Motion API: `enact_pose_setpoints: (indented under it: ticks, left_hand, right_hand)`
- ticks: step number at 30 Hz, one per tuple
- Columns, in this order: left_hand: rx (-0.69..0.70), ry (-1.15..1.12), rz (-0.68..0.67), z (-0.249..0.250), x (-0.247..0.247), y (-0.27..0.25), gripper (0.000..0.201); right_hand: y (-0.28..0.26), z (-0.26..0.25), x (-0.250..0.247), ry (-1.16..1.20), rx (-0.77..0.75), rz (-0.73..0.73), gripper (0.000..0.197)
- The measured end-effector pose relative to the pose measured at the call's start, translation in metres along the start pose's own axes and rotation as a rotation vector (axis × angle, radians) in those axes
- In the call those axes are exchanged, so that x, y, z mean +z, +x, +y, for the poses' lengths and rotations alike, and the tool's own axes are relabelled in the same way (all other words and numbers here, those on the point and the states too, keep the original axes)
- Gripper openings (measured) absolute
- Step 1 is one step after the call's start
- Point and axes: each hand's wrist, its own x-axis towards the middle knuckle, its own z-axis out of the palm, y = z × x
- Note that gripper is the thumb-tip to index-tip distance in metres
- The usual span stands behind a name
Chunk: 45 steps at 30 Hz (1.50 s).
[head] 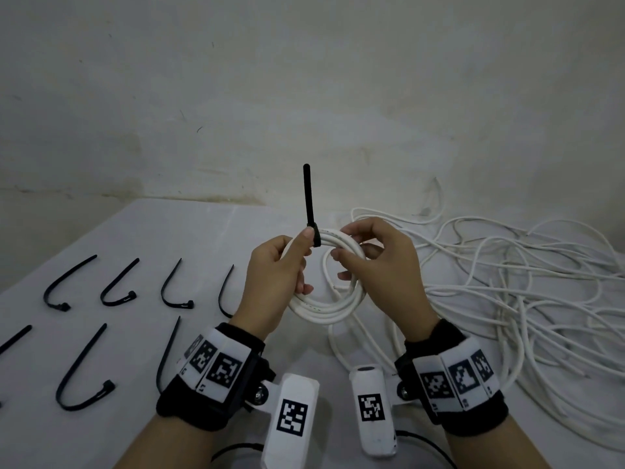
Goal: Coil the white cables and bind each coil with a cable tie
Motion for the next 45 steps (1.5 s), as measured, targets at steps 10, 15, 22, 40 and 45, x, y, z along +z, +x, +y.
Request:
enact_pose_setpoints:
  ticks: [10,15,22,40,45]
  left_hand:
    - [-0.034,-0.024,-0.039,0.005,0.001,-0.003,0.033]
    - [-0.041,-0.07,-0.051,0.007,0.001,-0.004,0.033]
    - [-0.098,-0.162,-0.137,0.016,-0.015,0.002,0.014]
    - [-0.03,-0.13,0.022,0.013,-0.011,0.001,0.006]
    - [-0.02,-0.14,0.045,0.01,-0.011,0.002,0.006]
  right_hand:
    - [0.002,0.0,-0.006,0.147,0.102,-0.016,0.024]
    - [-0.002,-0.002,-0.003,0.02,-0.054,0.069,0.016]
    - [0.001,0.002,-0.008,-0.103,-0.081,0.149,0.011]
    - [0.005,0.001,-0.022,-0.291,-0.024,-0.142,0.013]
    - [0.006,0.009,-0.015,-0.428,-0.104,-0.064,0.02]
